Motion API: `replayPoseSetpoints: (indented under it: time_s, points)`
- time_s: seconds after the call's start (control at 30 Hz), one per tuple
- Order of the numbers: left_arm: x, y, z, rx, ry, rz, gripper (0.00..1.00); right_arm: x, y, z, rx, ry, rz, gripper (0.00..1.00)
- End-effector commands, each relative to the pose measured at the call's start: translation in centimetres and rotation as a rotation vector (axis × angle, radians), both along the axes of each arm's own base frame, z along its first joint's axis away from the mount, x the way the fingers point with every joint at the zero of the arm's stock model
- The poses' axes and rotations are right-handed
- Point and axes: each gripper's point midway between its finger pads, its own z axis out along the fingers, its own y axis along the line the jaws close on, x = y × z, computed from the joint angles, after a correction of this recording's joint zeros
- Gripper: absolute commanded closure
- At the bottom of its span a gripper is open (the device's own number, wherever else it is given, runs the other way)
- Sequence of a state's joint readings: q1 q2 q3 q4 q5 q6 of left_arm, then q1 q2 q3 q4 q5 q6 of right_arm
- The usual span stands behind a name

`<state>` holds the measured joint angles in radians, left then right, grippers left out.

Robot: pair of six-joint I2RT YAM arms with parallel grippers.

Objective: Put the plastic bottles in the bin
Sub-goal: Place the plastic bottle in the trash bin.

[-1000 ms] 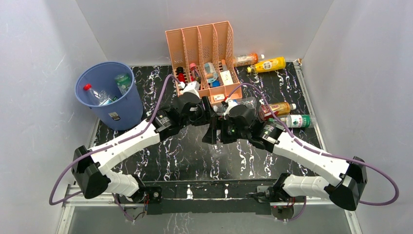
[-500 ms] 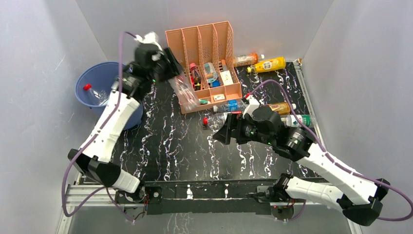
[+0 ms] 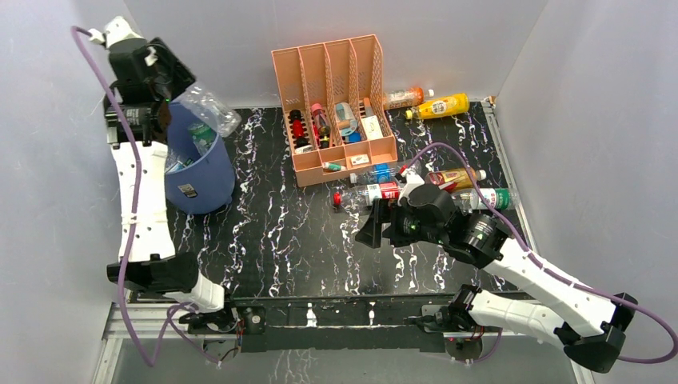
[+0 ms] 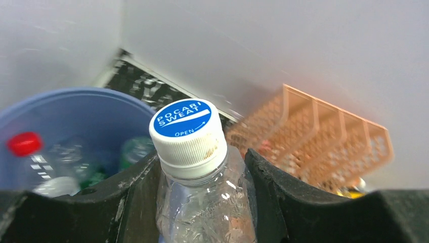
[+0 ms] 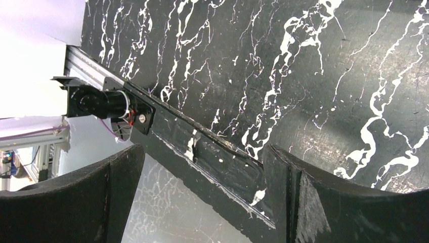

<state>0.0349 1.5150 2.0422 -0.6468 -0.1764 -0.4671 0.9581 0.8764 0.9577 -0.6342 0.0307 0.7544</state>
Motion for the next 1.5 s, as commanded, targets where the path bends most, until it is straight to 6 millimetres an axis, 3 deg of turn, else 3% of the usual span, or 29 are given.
replayPoseSetpoints:
  time_s: [0.0,0.17,0.2,0.23,0.37,0.4,0.5,0.67,0.77,0.87,1.1,1.37,1.4,1.47]
  points:
    - [-2.6,7.2,1.8,0.080,-0.028,0.195,0.74,-0.3,0.2,0.4,0.028,-0.016,0.021,0.02]
    - [-3.9,11.9,1.3,0.134,-0.018,0.332,0.74,-0.5,0.4,-0.5,0.012,0.007,0.035,0.02]
    - [-3.9,12.3,1.1,0.150,-0.016,0.345,0.74,0.3,-0.6,-1.3,-0.147,-0.253,0.251,0.02]
    - [-4.0,12.6,0.9,0.165,-0.011,0.357,0.73,-0.5,0.4,-0.8,0.000,-0.010,0.055,0.02]
    - [-4.2,13.1,-1.3,0.191,0.028,0.372,0.42,-0.7,0.7,-1.3,0.013,0.036,0.036,0.02]
    - [-4.4,12.9,-2.9,0.195,0.071,0.357,0.04,-0.8,0.9,-1.6,0.015,0.041,0.043,0.02]
    - [-4.5,12.6,-3.4,0.189,0.095,0.334,0.02,-0.8,1.1,-2.1,0.016,0.046,0.051,0.02]
    - [-5.4,10.8,-1.4,0.165,0.056,0.261,0.02,-0.7,1.3,-2.4,-0.008,0.065,0.050,0.02]
    - [-5.9,9.9,-1.6,0.147,0.081,0.218,0.02,-0.4,1.4,-2.5,-0.034,0.076,0.041,0.02]
    - [-6.3,7.5,-1.6,0.109,0.066,0.104,0.02,0.4,1.5,-2.6,-0.077,0.081,0.014,0.02]
    - [-6.8,-1.7,-4.6,-0.146,0.072,-0.323,0.02,5.2,0.8,-1.4,-0.177,0.063,-0.151,0.02]
    - [-9.0,-12.1,-7.1,-0.160,0.153,-0.593,0.02,14.8,-5.4,-3.5,-0.158,0.130,-0.480,0.02]
    - [-9.4,-13.4,-7.4,-0.161,0.161,-0.628,0.02,15.9,-6.9,-4.4,-0.337,-0.032,-0.299,0.02]
    - [-10.0,-14.7,-8.3,-0.156,0.185,-0.653,0.02,18.4,-7.2,-5.0,-0.330,-0.012,-0.392,0.02]
